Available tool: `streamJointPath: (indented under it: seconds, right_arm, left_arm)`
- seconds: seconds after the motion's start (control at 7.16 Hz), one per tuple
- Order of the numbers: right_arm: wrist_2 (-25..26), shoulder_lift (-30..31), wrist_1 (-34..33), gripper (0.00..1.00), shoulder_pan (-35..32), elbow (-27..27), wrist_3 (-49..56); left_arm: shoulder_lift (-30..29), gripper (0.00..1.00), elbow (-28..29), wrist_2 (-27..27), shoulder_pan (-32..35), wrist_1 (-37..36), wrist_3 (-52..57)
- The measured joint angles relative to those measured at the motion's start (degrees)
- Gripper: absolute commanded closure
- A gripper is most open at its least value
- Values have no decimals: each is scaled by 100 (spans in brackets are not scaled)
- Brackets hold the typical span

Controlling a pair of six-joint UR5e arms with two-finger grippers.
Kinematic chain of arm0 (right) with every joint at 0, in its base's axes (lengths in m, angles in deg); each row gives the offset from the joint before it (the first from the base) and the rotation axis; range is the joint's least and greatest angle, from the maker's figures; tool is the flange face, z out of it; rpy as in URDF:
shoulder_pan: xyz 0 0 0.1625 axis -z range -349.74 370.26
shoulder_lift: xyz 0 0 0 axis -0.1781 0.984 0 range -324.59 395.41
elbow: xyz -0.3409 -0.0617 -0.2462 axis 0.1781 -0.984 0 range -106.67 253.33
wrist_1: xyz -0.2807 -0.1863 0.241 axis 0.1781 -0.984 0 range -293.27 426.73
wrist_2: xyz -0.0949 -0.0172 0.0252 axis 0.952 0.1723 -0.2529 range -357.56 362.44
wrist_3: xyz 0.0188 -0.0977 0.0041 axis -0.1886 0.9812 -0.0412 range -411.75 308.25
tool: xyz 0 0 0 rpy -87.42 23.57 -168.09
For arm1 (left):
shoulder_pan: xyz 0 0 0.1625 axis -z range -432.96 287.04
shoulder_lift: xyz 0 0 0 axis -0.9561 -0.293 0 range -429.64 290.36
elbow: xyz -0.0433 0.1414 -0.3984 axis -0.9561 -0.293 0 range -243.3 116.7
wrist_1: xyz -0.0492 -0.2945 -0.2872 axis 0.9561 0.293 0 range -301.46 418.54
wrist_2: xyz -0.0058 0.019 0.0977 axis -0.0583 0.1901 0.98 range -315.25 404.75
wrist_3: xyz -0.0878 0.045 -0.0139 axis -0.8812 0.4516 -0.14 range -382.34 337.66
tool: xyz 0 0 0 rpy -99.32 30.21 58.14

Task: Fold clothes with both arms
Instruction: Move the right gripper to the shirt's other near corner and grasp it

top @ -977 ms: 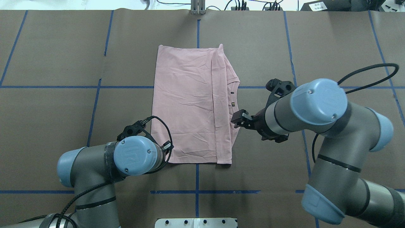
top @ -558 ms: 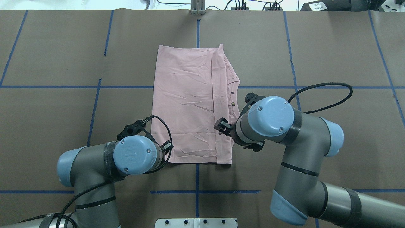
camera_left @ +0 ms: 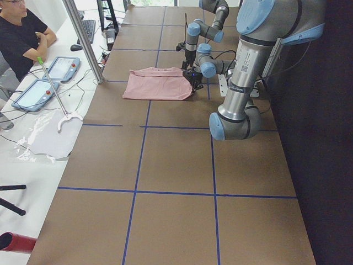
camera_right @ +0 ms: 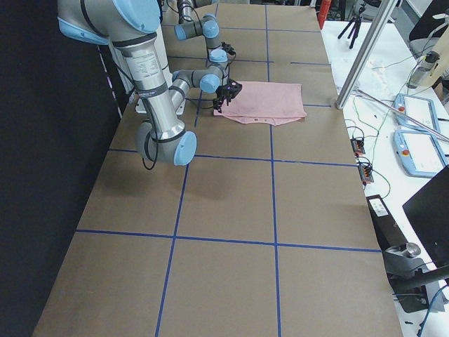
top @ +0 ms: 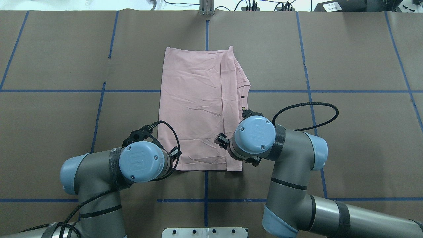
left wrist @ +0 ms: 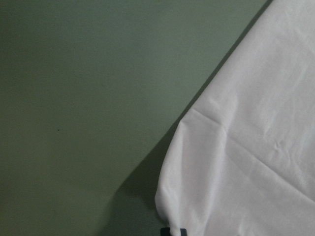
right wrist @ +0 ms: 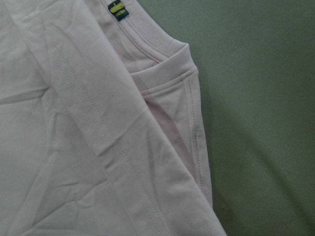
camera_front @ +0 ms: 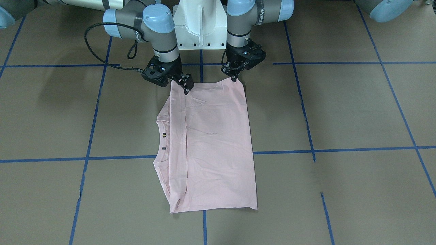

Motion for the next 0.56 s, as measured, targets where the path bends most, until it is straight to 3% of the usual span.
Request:
streamJointPath:
  seconds: [0.56]
  right_arm:
    - [6,-52,22,0,81,-226,-5]
  left_arm:
    - [-4,100,-7,2,-3,1,0]
